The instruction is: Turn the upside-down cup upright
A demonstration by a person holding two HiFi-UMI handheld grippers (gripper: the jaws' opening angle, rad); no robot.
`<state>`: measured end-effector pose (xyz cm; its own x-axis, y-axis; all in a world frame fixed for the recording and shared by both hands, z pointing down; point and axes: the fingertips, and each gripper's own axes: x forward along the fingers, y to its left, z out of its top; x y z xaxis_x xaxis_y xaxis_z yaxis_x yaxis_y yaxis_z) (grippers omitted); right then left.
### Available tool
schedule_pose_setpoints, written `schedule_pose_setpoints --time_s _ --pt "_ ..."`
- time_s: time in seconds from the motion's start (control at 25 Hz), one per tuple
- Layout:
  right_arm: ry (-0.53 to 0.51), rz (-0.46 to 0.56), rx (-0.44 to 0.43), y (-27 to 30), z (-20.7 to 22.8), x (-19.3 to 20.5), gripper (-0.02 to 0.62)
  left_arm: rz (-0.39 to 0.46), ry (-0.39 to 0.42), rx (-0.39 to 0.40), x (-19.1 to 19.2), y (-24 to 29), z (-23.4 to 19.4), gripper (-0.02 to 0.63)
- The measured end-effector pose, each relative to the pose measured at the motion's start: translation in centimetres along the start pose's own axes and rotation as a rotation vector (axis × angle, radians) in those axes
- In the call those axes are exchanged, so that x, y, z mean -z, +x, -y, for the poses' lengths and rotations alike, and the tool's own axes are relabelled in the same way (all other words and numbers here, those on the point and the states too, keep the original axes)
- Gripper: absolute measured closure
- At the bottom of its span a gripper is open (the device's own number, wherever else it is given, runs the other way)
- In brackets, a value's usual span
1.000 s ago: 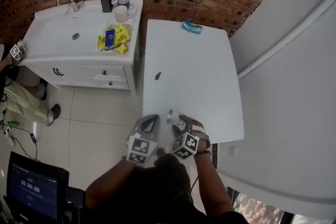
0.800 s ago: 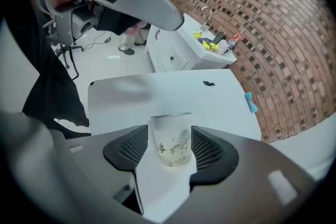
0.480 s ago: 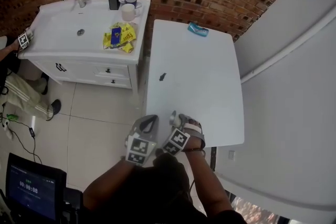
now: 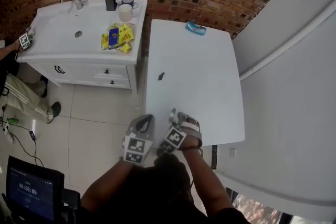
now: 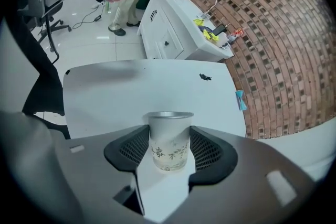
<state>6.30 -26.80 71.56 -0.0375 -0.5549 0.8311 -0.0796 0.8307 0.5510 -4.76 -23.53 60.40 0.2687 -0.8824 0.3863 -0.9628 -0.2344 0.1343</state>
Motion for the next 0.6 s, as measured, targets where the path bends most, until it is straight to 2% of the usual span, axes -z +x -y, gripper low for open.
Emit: schedule_pose_setpoints --time_s 0.28,0.6 --pt "0.086 0.059 0.034 -0.8 0.9 0.2 0.339 -0.001 0.001 0.001 0.2 -0.1 -0.1 0.611" --pt "0.398 0.225 0.015 -3.1 2.0 -0.1 0.339 -0.01 0.009 0.015 0.3 0.1 0.3 0.611"
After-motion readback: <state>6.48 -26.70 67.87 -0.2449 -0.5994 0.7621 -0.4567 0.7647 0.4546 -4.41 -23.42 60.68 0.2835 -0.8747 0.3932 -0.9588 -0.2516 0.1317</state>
